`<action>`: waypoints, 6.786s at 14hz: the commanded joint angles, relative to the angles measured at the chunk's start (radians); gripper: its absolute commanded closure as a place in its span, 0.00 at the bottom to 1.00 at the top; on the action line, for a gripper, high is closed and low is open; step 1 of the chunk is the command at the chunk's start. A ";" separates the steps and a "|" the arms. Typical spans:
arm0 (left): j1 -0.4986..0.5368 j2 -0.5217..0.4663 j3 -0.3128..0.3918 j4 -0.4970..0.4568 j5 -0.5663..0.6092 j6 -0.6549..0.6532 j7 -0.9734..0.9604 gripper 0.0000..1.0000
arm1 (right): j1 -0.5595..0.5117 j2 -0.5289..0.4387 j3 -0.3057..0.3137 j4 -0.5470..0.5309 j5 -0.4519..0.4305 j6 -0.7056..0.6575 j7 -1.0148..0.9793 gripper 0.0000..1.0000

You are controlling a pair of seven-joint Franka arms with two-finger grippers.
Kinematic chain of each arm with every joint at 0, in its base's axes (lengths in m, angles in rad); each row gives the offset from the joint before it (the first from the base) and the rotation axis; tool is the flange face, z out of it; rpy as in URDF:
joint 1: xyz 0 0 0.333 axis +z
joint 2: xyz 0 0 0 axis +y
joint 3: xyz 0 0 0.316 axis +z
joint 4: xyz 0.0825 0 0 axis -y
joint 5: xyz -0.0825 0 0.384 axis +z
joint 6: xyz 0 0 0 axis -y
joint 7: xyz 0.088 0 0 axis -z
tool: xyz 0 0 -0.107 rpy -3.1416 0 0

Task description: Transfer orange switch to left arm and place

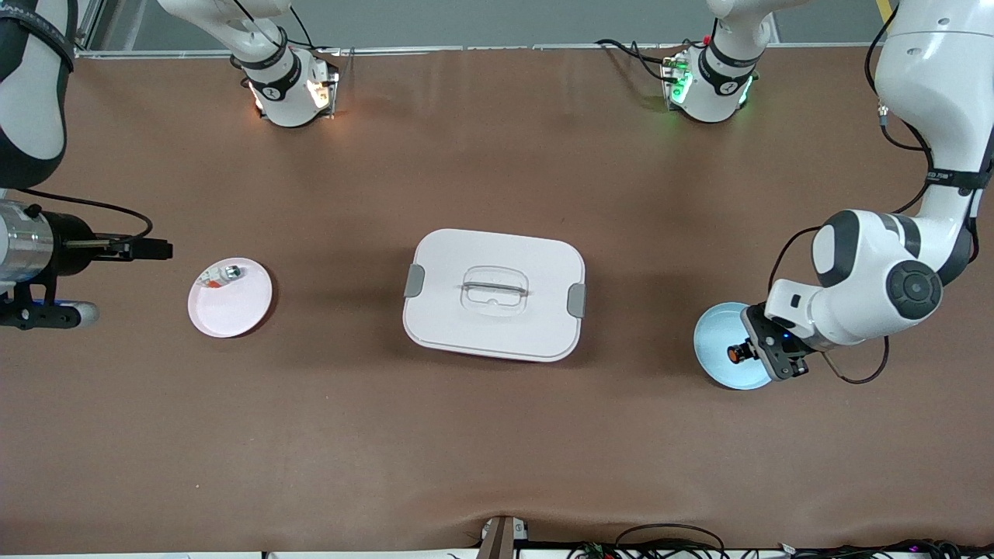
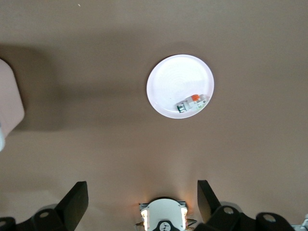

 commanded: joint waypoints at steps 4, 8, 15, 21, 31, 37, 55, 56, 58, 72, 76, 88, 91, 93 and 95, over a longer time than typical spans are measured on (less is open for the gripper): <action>0.017 0.023 -0.005 -0.070 0.037 0.117 0.248 1.00 | -0.001 -0.017 0.015 -0.029 -0.030 0.004 -0.017 0.00; 0.072 0.029 -0.003 -0.167 0.038 0.268 0.431 1.00 | -0.012 -0.018 0.015 -0.032 -0.022 0.006 -0.019 0.00; 0.088 0.064 -0.003 -0.171 0.127 0.297 0.491 1.00 | -0.016 -0.140 0.017 -0.225 -0.021 0.172 -0.007 0.00; 0.083 0.104 -0.003 -0.173 0.133 0.337 0.482 0.90 | -0.026 -0.168 0.012 -0.264 -0.022 0.197 0.026 0.00; 0.091 -0.017 -0.013 -0.109 0.119 0.178 0.186 0.00 | -0.053 -0.220 0.010 -0.267 0.015 0.194 0.056 0.00; 0.089 -0.092 -0.016 0.077 -0.048 -0.074 -0.128 0.00 | -0.055 -0.267 0.012 -0.267 0.014 0.188 0.142 0.00; 0.063 -0.241 -0.080 0.315 -0.063 -0.518 -1.231 0.00 | -0.087 -0.412 0.010 -0.464 0.013 0.318 -0.077 0.00; 0.062 -0.246 -0.080 0.316 -0.068 -0.518 -1.256 0.00 | -0.081 -0.415 0.017 -0.463 0.004 0.320 -0.077 0.00; 0.057 -0.282 -0.071 0.315 -0.072 -0.516 -1.261 0.00 | -0.084 -0.421 0.015 -0.464 0.001 0.319 -0.079 0.00; -0.263 -0.637 0.311 0.072 -0.121 -0.635 -1.235 0.00 | -0.104 -0.527 0.009 -0.621 0.013 0.435 -0.091 0.00; -0.253 -0.680 0.311 0.071 -0.155 -0.698 -1.236 0.00 | -0.104 -0.540 0.010 -0.629 0.013 0.435 -0.091 0.00; -0.257 -0.690 0.280 0.066 -0.175 -0.725 -1.238 0.00 | -0.104 -0.580 0.009 -0.675 0.013 0.486 -0.091 0.00; -0.253 -0.701 0.280 0.050 -0.174 -0.693 -1.239 0.00 | -0.104 -0.576 0.009 -0.655 0.013 0.478 -0.089 0.00; -0.253 -0.718 0.280 0.031 -0.174 -0.669 -1.247 0.00 | -0.105 -0.573 0.009 -0.647 0.011 0.475 -0.089 0.00; -0.254 -0.718 0.276 0.028 -0.158 -0.659 -1.258 0.00 | -0.104 -0.569 0.010 -0.636 0.011 0.473 -0.089 0.00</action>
